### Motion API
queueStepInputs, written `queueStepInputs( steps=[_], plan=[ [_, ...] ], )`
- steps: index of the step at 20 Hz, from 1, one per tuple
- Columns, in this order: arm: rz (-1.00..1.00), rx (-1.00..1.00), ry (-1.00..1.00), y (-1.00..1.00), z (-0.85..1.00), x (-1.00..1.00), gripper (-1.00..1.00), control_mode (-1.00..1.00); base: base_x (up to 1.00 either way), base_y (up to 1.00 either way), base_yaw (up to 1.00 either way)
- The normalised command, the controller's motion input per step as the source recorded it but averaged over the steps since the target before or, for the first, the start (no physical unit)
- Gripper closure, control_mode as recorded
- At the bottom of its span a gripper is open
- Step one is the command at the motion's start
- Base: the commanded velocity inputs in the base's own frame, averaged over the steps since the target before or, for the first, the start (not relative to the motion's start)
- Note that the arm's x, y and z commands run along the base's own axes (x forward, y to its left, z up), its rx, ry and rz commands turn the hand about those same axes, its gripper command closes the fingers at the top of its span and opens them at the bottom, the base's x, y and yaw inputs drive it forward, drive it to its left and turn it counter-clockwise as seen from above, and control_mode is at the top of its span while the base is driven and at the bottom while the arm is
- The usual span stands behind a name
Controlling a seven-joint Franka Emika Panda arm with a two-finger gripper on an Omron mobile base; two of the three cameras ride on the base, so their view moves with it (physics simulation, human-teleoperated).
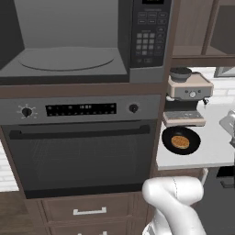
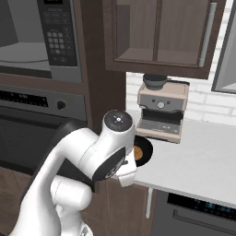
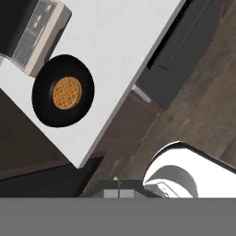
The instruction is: Open the microwave, place the bowl with waffle inside the microwave, then close the microwave door and turn it on.
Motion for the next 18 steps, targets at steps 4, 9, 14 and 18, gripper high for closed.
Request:
queueStepInputs(
  steps=[4, 9, 14, 18],
  plan=[
    [0.00, 0.00, 0.00, -0.13, -0.34, 0.64, -1.00, -1.00, 0.00, 0.00, 0.00],
    [0.03, 0.00, -0.02, -0.09, -0.29, 0.47, -1.00, -1.00, 0.00, 0.00, 0.00],
    [0.13, 0.00, -0.11, -0.23, -0.28, 0.23, -1.00, -1.00, 0.00, 0.00, 0.00],
    [0.12, -0.01, -0.10, -0.11, -0.29, 0.23, -1.00, -1.00, 0.00, 0.00, 0.00]
  ],
)
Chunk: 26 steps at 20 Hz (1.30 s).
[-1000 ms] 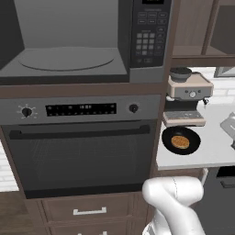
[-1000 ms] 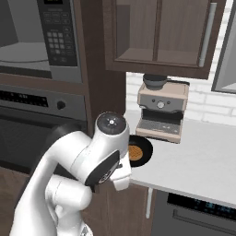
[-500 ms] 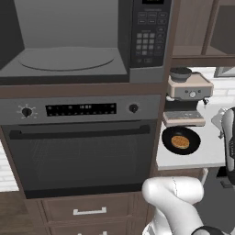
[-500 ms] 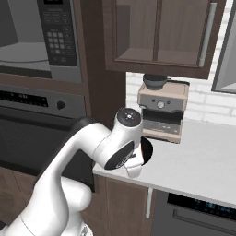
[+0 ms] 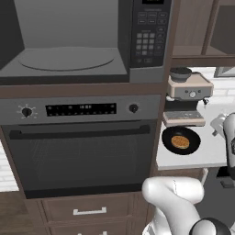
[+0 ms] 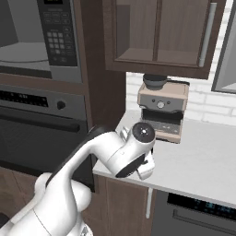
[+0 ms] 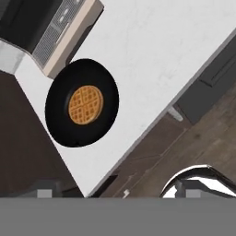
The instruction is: Open the microwave, place the bowl with waffle inside the microwave, then close the microwave door and turn it on.
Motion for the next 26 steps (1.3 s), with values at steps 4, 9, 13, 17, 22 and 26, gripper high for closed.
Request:
queueStepInputs(
  steps=[4, 9, 13, 17, 22, 26],
  plan=[
    [0.08, -0.03, -0.03, 0.00, -0.25, 0.36, -1.00, -1.00, 0.00, 0.00, 0.00],
    [0.04, -0.05, 0.00, 0.00, -0.29, 0.38, -1.00, -1.00, 0.00, 0.00, 0.00],
    [0.01, -0.05, 0.02, -0.06, -0.35, 0.27, -1.00, -1.00, 0.00, 0.00, 0.00],
    [0.00, -0.03, 0.02, -0.10, -0.29, 0.26, -1.00, -1.00, 0.00, 0.00, 0.00],
    [0.00, 0.00, 0.01, -0.10, -0.19, 0.29, -1.00, -1.00, 0.00, 0.00, 0.00],
    [0.00, 0.00, 0.04, -0.09, -0.16, 0.33, -1.00, -1.00, 0.00, 0.00, 0.00]
  ],
)
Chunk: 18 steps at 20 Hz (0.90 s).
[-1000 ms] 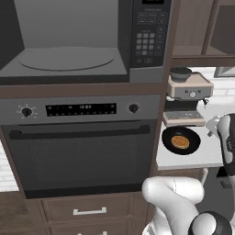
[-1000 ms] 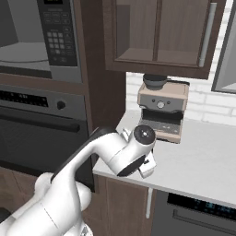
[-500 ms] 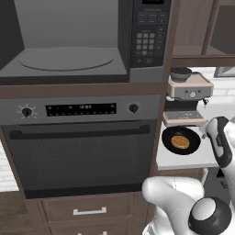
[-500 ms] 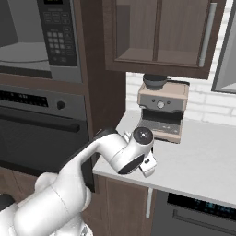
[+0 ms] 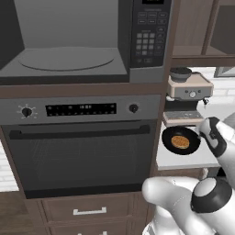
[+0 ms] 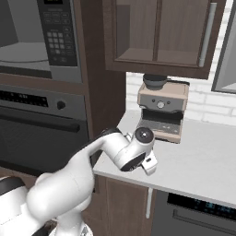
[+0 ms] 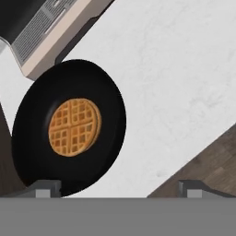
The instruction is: Open the microwave, place the bowl with waffle inside the microwave, then close the microwave door and turn it on.
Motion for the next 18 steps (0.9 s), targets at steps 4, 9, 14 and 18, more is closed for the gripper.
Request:
queueStepInputs(
  steps=[4, 9, 14, 18],
  plan=[
    [0.00, 0.00, 0.05, -0.08, -0.20, 0.29, -1.00, -1.00, 0.00, 0.00, 0.00],
    [0.00, 0.00, 0.05, -0.06, -0.26, 0.25, -1.00, -1.00, 0.00, 0.00, 0.00],
    [0.00, -0.02, 0.05, -0.01, -0.27, 0.25, -1.00, -1.00, 0.00, 0.00, 0.00],
    [0.00, -0.02, 0.07, -0.03, -0.31, 0.28, -1.00, -1.00, 0.00, 0.00, 0.00]
  ],
)
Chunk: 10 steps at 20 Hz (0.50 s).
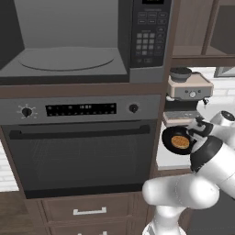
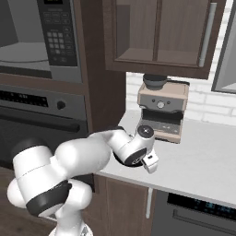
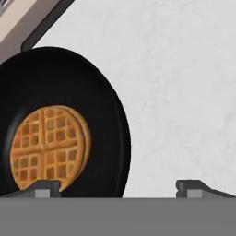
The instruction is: Open the microwave, place the bowl with waffle inside the microwave, then close the microwave door and turn it on.
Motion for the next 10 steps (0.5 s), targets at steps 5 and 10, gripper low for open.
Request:
queueStepInputs(
  steps=[5, 10],
  plan=[
    [0.00, 0.00, 0.07, -0.12, -0.35, 0.26, -1.00, -1.00, 0.00, 0.00, 0.00],
    [0.00, 0.00, 0.05, -0.07, -0.29, 0.23, -1.00, -1.00, 0.00, 0.00, 0.00]
  ],
)
